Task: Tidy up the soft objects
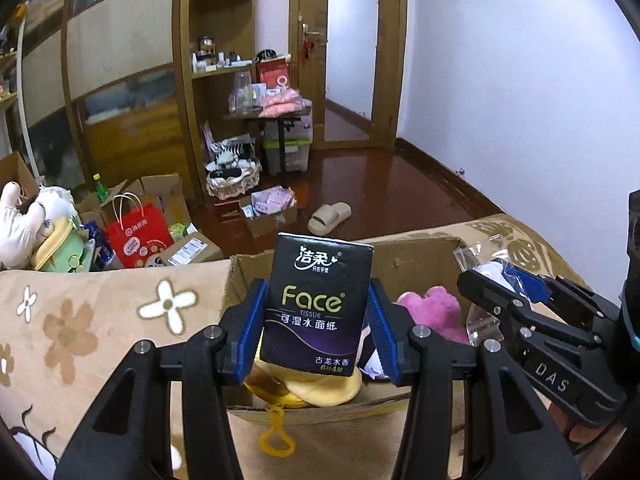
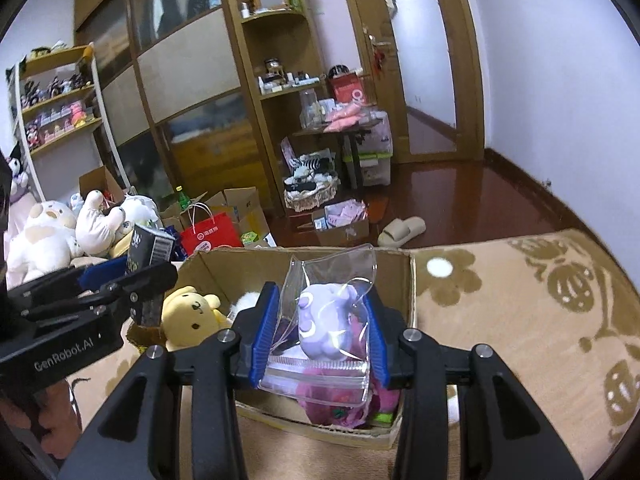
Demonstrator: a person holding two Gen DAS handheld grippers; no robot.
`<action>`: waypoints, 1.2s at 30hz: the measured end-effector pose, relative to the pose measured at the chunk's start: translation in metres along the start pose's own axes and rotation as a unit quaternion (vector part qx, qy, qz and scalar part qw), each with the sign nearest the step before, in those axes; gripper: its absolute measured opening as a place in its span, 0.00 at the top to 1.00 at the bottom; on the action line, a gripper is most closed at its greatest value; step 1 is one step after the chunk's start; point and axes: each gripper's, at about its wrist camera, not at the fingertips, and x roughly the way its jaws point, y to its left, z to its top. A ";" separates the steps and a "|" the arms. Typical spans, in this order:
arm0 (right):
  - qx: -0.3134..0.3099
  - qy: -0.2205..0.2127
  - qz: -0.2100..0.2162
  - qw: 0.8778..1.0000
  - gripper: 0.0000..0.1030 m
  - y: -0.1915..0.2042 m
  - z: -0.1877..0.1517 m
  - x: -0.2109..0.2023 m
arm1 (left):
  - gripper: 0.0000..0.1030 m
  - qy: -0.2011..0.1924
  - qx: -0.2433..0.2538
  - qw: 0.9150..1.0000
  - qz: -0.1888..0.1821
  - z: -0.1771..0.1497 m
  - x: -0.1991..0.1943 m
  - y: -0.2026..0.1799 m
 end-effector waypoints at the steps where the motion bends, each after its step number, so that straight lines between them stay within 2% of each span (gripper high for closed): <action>1: 0.004 0.002 0.001 1.000 0.58 -0.002 -0.001 0.003 | 0.54 0.002 0.001 1.000 0.000 -0.001 0.003 0.000; 12: 0.022 0.022 0.008 0.999 0.57 -0.008 -0.013 0.023 | 0.54 0.031 -0.011 0.999 -0.013 -0.013 0.025 0.002; 18: 0.009 0.028 0.002 1.000 0.56 -0.005 -0.016 0.028 | 0.53 0.048 -0.010 0.999 -0.021 -0.019 0.032 0.003; 20: 0.009 0.028 0.004 1.000 0.56 -0.005 -0.016 0.029 | 0.46 0.046 -0.009 0.999 -0.020 -0.020 0.033 0.002; 24: 0.007 0.024 0.008 1.000 0.55 -0.004 -0.015 0.028 | 0.39 0.043 -0.012 0.999 -0.018 -0.020 0.032 0.002; 27: 0.006 0.022 0.008 1.000 0.46 -0.005 -0.016 0.026 | 0.33 0.043 -0.017 0.999 -0.009 -0.021 0.030 0.006; 30: 0.002 0.015 -0.002 1.000 0.43 -0.006 -0.015 0.020 | 0.32 0.038 -0.020 0.999 0.008 -0.019 0.025 0.011; 33: -0.005 0.006 -0.009 1.000 0.35 -0.008 -0.012 0.009 | 0.31 0.032 -0.022 0.999 0.021 -0.017 0.015 0.018; 36: -0.012 -0.008 -0.014 1.000 0.27 -0.007 -0.008 -0.005 | 0.21 0.023 -0.024 0.999 0.031 -0.016 0.002 0.025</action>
